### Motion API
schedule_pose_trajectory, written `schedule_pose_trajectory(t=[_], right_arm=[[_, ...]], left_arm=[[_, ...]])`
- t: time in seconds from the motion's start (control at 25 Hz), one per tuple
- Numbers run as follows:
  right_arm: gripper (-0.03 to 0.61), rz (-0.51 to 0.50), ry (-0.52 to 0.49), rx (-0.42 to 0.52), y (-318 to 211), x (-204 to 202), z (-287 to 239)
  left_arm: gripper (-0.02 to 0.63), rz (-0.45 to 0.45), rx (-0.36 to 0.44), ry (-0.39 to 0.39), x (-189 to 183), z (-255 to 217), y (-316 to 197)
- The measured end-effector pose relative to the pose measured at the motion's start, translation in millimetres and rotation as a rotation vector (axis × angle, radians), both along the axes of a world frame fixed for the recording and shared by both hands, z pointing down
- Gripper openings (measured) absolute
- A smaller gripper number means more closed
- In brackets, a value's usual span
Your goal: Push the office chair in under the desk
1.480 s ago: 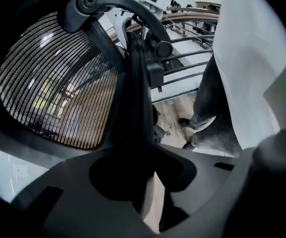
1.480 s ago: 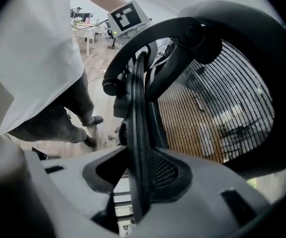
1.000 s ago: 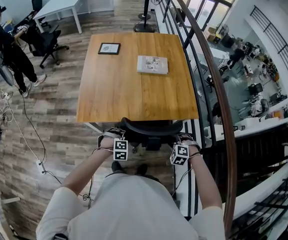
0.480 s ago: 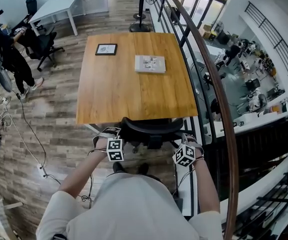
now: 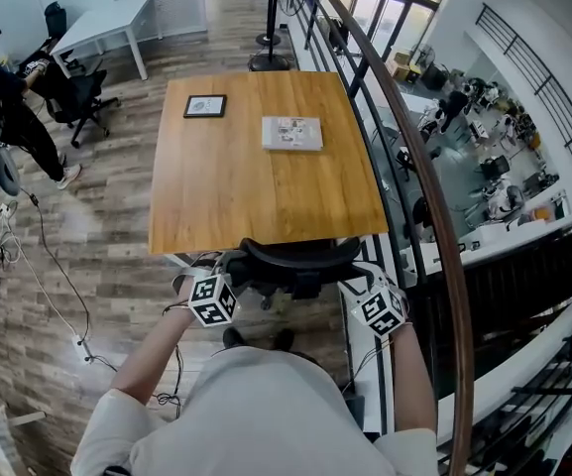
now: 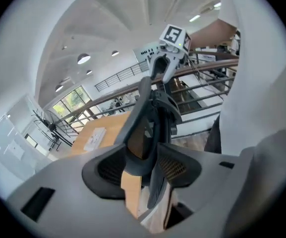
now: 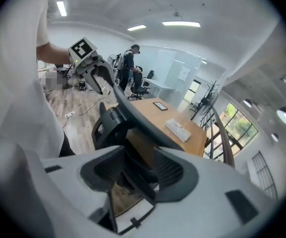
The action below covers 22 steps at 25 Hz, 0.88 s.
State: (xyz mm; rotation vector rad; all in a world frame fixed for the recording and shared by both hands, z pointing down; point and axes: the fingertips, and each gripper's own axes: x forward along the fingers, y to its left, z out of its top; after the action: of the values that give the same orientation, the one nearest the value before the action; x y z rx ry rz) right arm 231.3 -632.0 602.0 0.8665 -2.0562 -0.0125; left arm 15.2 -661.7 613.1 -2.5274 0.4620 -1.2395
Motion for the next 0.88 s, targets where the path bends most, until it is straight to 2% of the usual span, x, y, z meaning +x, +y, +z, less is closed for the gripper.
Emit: schedule_pose_trajectory(t=[0.2,0.48,0.64,0.88], right_arm=[[0.173,0.1,-0.184,0.04,-13,0,-36],[0.172,0.214,-0.3,0.136,-37,-2,-85],[0.167,0.269,-0.371,0.182,-46,-6,-109],[0.14,0.293,-0.434,0.26,-51,-21,-135]], left_arm=[[0.19,-0.056,0.028,0.161,4,-48,-14],[0.166,-0.175,0.005,0.406,5,-104,-36],[0.131,-0.256,0.048,0.463,-2,-116,-52],[0.107,-0.333,0.036,0.562,-7,-137,-59]])
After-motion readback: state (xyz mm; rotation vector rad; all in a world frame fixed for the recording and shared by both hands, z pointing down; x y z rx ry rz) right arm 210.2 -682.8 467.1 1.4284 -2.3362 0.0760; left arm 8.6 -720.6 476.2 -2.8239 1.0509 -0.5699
